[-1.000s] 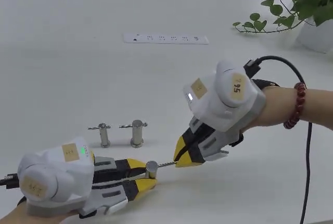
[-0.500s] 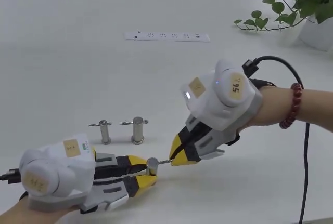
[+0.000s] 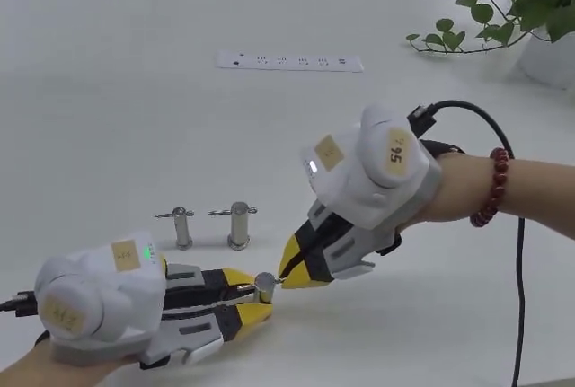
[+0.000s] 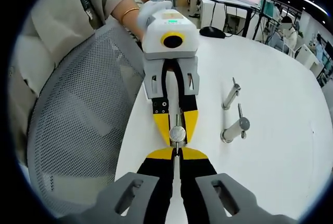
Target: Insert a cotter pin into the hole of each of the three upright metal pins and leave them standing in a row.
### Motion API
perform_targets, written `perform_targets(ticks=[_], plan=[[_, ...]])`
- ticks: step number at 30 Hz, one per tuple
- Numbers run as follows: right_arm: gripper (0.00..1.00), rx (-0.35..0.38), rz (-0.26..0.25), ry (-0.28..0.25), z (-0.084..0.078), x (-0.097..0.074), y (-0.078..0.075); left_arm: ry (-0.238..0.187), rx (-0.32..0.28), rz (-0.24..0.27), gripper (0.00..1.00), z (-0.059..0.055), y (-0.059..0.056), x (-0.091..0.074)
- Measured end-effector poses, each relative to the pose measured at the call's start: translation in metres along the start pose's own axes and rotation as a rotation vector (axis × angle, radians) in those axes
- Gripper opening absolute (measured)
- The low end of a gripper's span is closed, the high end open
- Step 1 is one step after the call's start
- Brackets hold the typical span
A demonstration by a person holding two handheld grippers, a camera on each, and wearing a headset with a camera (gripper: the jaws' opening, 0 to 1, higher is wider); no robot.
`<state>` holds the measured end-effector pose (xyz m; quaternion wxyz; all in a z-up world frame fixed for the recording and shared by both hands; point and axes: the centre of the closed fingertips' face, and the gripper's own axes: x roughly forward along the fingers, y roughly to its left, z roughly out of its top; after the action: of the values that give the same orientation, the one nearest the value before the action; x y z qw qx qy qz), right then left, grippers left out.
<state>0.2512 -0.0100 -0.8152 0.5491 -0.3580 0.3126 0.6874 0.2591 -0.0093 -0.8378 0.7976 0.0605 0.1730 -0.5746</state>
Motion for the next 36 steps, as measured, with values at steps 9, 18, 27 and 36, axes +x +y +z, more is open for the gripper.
perform_targets(ticks=[9, 18, 27, 36], plan=[[0.04, 0.002, 0.004, -0.005, 0.0027, 0.0018, -0.0007, -0.002, 0.001, 0.000, 0.11, 0.0002, 0.0001, -0.0003], [0.05, 0.020, 0.005, -0.008, 0.0026, 0.0028, -0.0006, -0.003, -0.001, 0.003, 0.11, -0.0004, -0.0009, -0.0004], [0.10, 0.069, -0.012, -0.025, 0.0010, -0.0013, -0.0015, -0.001, -0.001, 0.005, 0.11, -0.0005, -0.0016, -0.0006], [0.09, 0.097, -0.012, -0.036, -0.0022, -0.0049, 0.0008, 0.000, -0.001, 0.004, 0.11, 0.0003, -0.0020, -0.0002]])
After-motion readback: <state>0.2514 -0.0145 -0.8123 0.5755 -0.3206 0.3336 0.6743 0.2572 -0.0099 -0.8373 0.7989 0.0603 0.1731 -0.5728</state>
